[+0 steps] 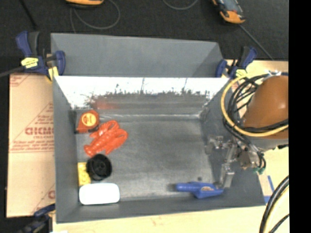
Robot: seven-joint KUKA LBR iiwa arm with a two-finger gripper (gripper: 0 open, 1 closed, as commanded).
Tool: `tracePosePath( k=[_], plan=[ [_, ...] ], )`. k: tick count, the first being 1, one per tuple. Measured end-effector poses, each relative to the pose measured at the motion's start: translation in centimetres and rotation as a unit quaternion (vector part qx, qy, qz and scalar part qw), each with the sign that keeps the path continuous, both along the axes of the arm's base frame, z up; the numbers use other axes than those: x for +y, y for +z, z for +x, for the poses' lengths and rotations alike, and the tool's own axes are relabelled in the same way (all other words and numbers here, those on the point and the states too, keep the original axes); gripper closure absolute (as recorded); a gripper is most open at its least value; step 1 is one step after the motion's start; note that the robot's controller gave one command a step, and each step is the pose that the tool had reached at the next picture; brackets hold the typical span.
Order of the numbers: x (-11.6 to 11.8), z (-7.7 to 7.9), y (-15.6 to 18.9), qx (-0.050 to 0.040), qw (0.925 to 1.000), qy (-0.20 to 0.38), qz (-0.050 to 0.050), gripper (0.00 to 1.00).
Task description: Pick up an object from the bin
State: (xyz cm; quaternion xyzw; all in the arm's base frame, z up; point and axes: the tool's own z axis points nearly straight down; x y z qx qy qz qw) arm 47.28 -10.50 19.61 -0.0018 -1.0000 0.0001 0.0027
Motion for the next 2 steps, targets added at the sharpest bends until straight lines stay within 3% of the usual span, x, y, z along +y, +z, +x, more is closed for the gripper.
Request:
tracePosePath(
  k=[1,2],
  plan=[
    [0.0,0.2,0.4,-0.0042,1.0,0.002,-0.001,0.0],
    [1.0,0.7,-3.4,-0.0071,0.9993,0.035,-0.001,0.0]
  ],
)
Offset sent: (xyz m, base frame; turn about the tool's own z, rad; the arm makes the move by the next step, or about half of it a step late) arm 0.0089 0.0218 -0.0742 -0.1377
